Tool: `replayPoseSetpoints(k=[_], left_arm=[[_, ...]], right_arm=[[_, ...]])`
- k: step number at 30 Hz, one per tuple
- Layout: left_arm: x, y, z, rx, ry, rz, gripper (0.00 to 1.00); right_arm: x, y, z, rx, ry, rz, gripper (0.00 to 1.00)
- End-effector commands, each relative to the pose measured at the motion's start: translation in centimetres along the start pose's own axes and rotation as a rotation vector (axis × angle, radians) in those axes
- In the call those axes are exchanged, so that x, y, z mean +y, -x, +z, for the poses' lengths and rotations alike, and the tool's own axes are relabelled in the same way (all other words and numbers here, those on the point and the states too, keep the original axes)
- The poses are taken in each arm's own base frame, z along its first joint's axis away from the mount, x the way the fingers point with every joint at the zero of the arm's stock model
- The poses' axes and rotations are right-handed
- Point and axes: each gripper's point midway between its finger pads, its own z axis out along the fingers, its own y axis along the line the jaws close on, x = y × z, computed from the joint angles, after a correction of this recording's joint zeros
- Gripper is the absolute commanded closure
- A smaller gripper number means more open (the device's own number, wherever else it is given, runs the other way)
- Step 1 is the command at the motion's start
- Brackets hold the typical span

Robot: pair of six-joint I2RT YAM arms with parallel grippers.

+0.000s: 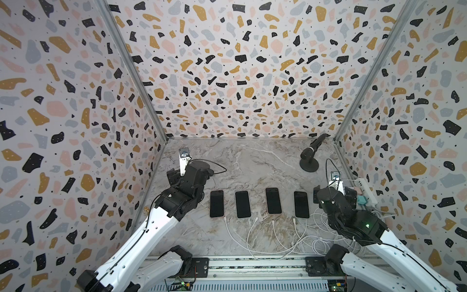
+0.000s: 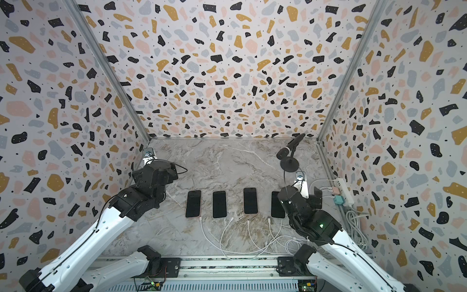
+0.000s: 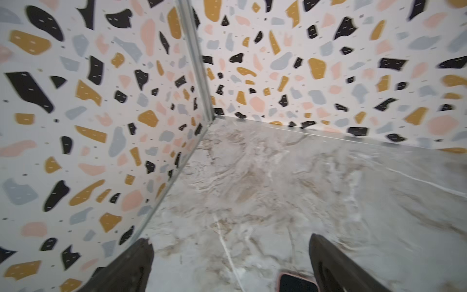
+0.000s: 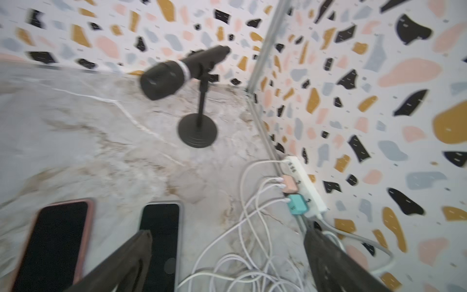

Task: Unplug the charging cable from the phone
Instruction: Reset both arms

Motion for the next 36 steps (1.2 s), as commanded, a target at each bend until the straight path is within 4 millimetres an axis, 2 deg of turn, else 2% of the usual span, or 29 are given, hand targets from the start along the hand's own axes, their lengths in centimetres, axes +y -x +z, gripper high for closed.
replayPoseSetpoints(k=[1,4,6,8,9,12,16,18,21,22,25,27,32,36], left_arm=[[2.5,-3.0,4.0,0.035,0.127,0.060,0.00],[3.3,-7.1,6.9,0.086,0.103,0.035,0.00],[3.5,-8.7,7.8,0.074,0.124,0.089,0.00],[3.1,-9.9,8.0,0.076,0.103,0.052,0.00],[2.4,-9.9,8.1,0.069,0.061,0.041,0.00],[1.6,-9.2,8.5,0.029,0.030,0.045,0.00],[0.1,-10.1,9.3,-0.021,-0.040,0.062,0.00],[-0.1,-10.4,9.5,-0.053,-0.054,0.073,0.00],[0.1,-10.4,10.0,-0.091,-0.055,0.066,0.00],[0.0,-10.6,10.2,-0.093,-0.071,0.059,0.00],[-0.5,-11.2,11.2,-0.086,-0.105,0.049,0.01],[-0.9,-11.9,12.1,-0.065,-0.125,0.047,0.00],[-3.6,-14.4,13.9,-0.058,-0.222,0.091,0.00],[-4.0,-14.6,13.9,-0.055,-0.246,0.100,0.00]], right_arm=[[-1.0,-1.2,3.8,0.069,-0.053,0.032,0.01],[-2.2,-3.6,7.2,0.138,-0.118,0.082,0.01],[-2.7,-5.3,9.1,0.175,-0.161,0.111,0.01],[-3.2,-6.6,10.1,0.173,-0.197,0.149,0.01],[-3.2,-7.1,10.5,0.149,-0.207,0.154,0.01],[-1.9,-6.6,12.3,0.028,-0.168,0.177,0.00],[0.5,-6.3,15.5,-0.033,-0.124,0.120,0.00],[1.8,-6.6,17.2,-0.037,-0.093,0.075,0.00],[3.9,-5.9,19.2,-0.069,0.008,0.022,0.00],[4.1,-6.6,19.9,-0.066,0.045,0.039,0.00],[5.6,-7.4,20.4,-0.068,0.185,0.057,0.00],[5.8,-7.7,20.3,-0.103,0.205,0.062,0.00],[5.8,-7.7,20.3,-0.101,0.206,0.068,0.00],[4.9,-7.7,20.3,-0.111,0.154,0.095,0.00]])
